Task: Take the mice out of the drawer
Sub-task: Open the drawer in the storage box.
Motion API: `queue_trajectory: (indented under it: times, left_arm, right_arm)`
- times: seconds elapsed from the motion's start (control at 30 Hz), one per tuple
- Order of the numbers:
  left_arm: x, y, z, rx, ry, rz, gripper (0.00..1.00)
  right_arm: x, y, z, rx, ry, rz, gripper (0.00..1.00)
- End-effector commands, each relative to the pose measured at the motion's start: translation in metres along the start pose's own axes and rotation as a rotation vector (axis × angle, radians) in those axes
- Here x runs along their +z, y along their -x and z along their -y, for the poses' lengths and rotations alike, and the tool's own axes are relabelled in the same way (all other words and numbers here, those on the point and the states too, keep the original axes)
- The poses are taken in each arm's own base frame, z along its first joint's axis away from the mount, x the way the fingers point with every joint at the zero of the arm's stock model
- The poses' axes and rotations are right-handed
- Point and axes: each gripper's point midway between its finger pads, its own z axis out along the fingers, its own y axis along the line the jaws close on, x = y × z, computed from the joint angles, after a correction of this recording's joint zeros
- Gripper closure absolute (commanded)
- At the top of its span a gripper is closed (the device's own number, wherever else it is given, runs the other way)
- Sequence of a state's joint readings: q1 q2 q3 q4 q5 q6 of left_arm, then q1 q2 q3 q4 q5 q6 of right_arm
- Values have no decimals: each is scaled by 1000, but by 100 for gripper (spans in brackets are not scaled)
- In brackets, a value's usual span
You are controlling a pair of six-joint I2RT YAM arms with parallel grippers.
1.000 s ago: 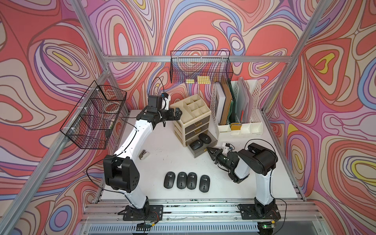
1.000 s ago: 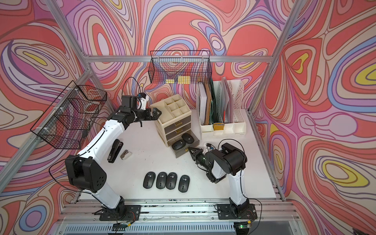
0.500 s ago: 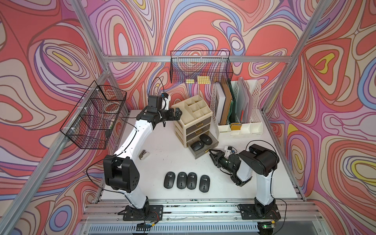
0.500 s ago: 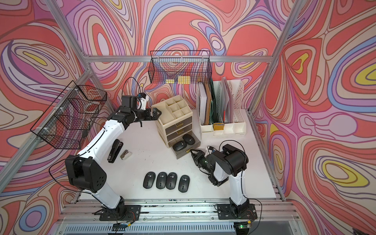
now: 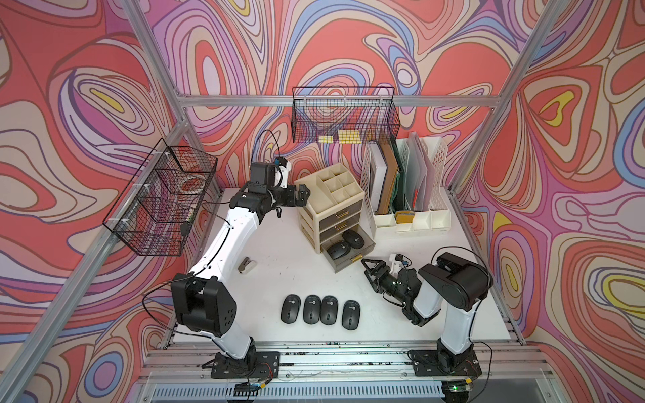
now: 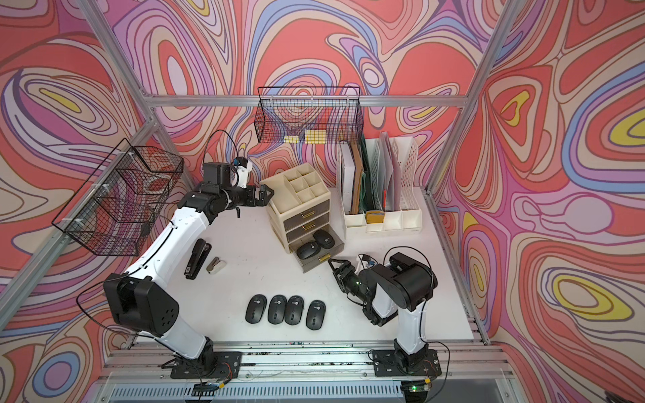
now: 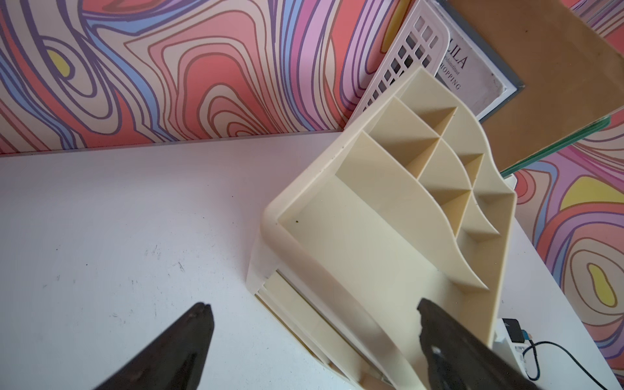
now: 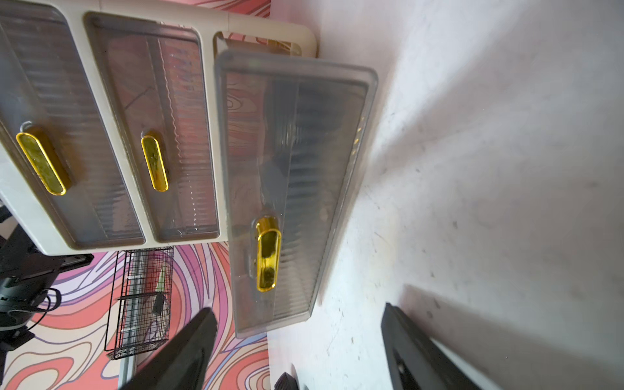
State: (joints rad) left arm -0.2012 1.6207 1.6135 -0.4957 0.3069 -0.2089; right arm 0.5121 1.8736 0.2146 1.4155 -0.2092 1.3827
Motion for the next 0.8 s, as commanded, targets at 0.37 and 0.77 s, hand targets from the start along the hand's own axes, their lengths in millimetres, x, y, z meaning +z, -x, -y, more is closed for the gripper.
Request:
queue_trajectory:
  times: [0.37, 0.77]
  left_arm:
    - [-52, 11, 52, 242, -7, -27, 1]
    - [-82, -72, 152, 476, -193, -236, 1]
  right_arm:
    - [-41, 4, -47, -391, -292, -92, 13]
    - [-114, 6, -116, -774, -363, -185, 2]
